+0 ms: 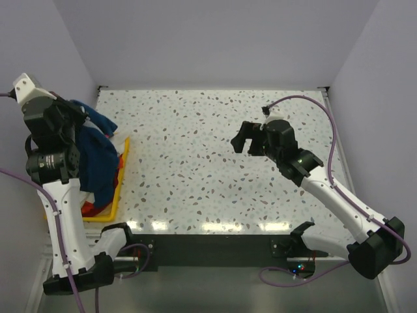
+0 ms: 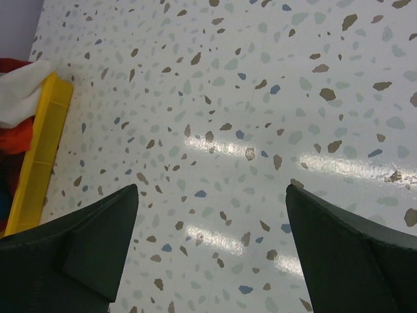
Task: Fold and stack the t-shirts
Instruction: Move the tshirt to the center of the board
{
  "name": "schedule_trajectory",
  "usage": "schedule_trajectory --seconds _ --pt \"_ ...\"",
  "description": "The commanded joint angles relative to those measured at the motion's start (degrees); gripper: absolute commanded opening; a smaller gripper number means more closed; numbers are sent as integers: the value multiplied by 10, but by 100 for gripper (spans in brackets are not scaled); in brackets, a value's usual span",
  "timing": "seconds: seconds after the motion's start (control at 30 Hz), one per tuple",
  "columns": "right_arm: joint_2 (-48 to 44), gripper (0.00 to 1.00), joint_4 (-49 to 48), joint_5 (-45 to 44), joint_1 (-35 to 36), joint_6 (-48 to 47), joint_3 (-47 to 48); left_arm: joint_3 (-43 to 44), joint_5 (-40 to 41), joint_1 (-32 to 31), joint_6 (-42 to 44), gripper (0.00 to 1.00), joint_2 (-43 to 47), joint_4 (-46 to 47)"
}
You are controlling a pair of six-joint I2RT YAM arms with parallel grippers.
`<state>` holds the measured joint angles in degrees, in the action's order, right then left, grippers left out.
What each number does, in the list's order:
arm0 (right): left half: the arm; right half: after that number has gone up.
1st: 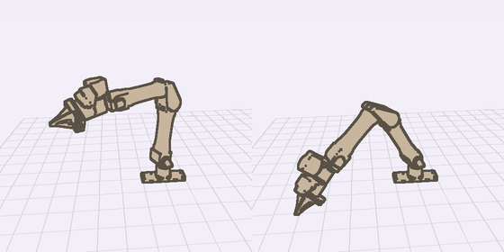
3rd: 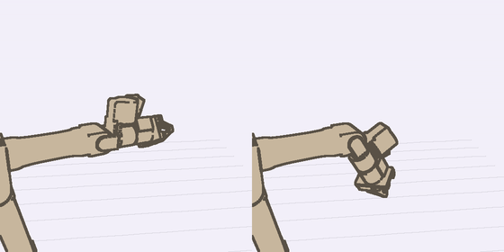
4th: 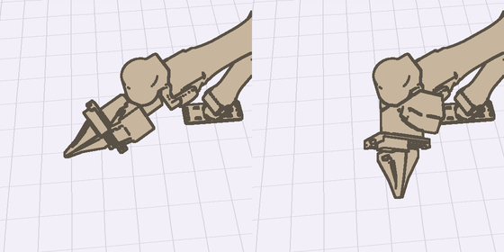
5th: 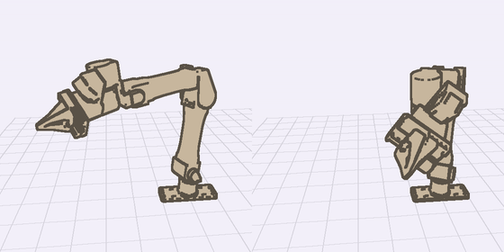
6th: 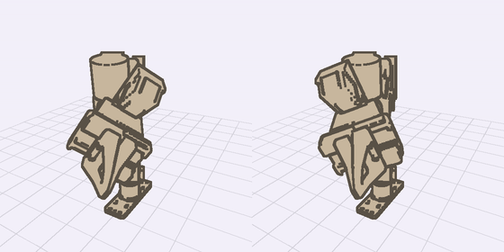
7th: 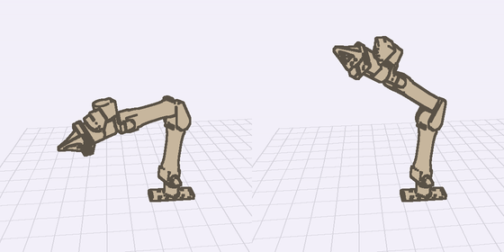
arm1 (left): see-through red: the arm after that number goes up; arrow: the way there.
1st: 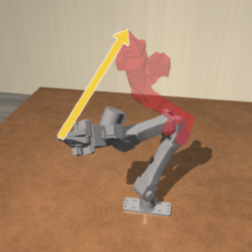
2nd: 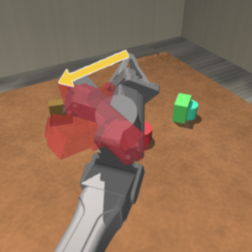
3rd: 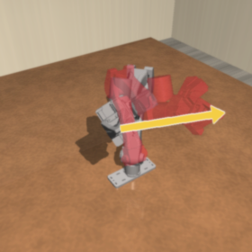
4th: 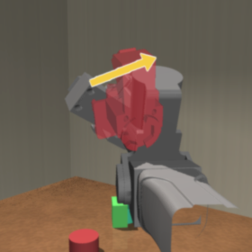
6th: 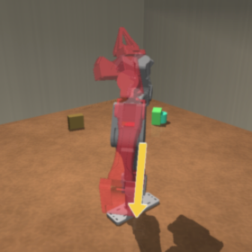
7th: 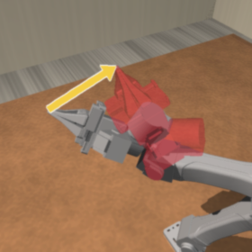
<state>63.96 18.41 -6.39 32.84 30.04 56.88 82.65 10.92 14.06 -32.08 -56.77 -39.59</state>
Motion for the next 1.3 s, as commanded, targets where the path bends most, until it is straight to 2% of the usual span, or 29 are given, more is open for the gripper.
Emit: schedule_trajectory --seconds 0.0,0.07,0.13,0.27,0.33,0.5,0.6,0.77,0.8,0.83,0.9,0.93,1.03,1.13,1.27 --pt "-14 99 -11 1 0 3 23 69 -158 -9 4 0 -11 65" --pt "-19 99 -11 -8 -1 2 24 96 -201 -24 -2 0 -31 72" --pt "-29 99 -15 -9 -1 2 23 131 -208 -47 -10 0 -47 79" --pt "-38 99 -19 -3 0 4 26 186 -186 -161 -11 0 -89 97" --pt "-42 99 -15 -4 -1 4 33 207 -187 -189 -19 0 -117 105" --pt "-56 99 -5 -12 0 -5 40 250 -122 -324 -16 0 -168 120" --pt "-65 99 4 -18 -1 -9 41 257 -86 -387 -15 0 -199 127" --pt "-68 99 7 -48 0 -14 28 183 -95 -403 -35 0 -225 165" --pt "-67 99 7 -55 -1 -16 24 149 -97 -403 -33 3 -229 170" --pt "-64 99 3 -60 -1 -15 14 135 -99 -403 -32 21 -241 175" --pt "-51 99 -14 -69 0 -16 -4 98 -103 -401 -29 40 -254 171" --pt "-42 99 -19 -69 -1 -17 -9 86 -107 -397 -27 55 -264 167" --pt "1 99 -31 -70 0 -19 -13 17 -139 -367 -40 62 -259 178" --pt "53 99 -40 -66 0 -31 -6 -91 -178 -330 -59 63 -227 218" --pt "127 99 -60 -61 0 -34 2 -230 -191 -317 -68 63 -198 246"
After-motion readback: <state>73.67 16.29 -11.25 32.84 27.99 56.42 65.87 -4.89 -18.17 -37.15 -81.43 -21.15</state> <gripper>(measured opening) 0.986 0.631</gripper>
